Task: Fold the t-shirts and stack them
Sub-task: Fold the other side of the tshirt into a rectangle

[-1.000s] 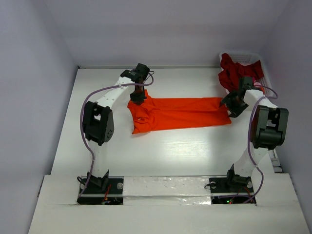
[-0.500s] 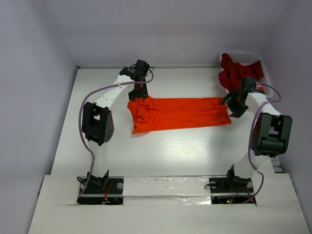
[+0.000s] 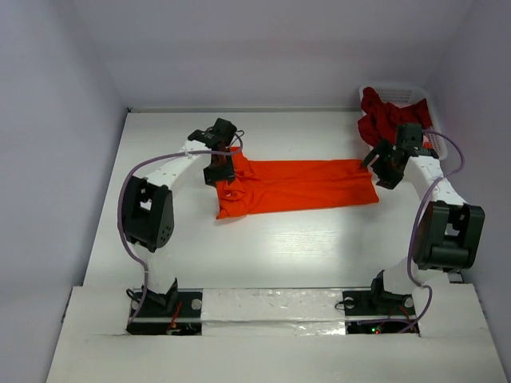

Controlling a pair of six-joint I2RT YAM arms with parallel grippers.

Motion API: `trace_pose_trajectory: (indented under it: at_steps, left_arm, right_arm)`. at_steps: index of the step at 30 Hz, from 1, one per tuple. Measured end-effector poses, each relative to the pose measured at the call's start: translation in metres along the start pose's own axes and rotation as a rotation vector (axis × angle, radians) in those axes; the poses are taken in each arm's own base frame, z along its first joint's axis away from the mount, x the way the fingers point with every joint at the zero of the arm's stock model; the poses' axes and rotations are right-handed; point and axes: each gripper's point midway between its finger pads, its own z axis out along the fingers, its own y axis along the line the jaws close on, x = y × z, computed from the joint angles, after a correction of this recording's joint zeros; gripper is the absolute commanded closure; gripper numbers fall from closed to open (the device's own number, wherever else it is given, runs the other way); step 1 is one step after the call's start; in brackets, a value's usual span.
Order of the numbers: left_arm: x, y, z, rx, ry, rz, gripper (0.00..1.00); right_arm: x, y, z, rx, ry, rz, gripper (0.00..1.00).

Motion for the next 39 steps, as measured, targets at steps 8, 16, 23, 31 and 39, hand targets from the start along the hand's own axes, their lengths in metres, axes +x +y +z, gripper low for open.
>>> trace_pose_trajectory:
  at_steps: [8, 16, 23, 31, 39]
  left_arm:
    - [0.015, -0.006, 0.020, 0.062, 0.045, -0.053, 0.63]
    - [0.017, -0.019, 0.032, 0.152, 0.050, -0.103, 0.63]
    - [0.009, -0.019, 0.034, 0.166, 0.026, -0.120, 0.64]
    - [0.004, -0.005, 0.037, 0.105, 0.004, -0.130, 0.65]
    - [0.015, 0.001, 0.051, 0.070, 0.034, -0.126, 0.65]
  right_arm:
    - [-0.003, 0.003, -0.013, -0.023, -0.028, -0.018, 0.20]
    - [0.000, 0.001, -0.017, -0.023, -0.029, -0.036, 0.19]
    - [0.000, 0.000, -0.017, -0.022, -0.029, -0.041, 0.20]
    - [0.000, 0.001, -0.017, -0.023, -0.029, -0.041, 0.20]
    - [0.000, 0.000, -0.017, -0.023, -0.029, -0.041, 0.20]
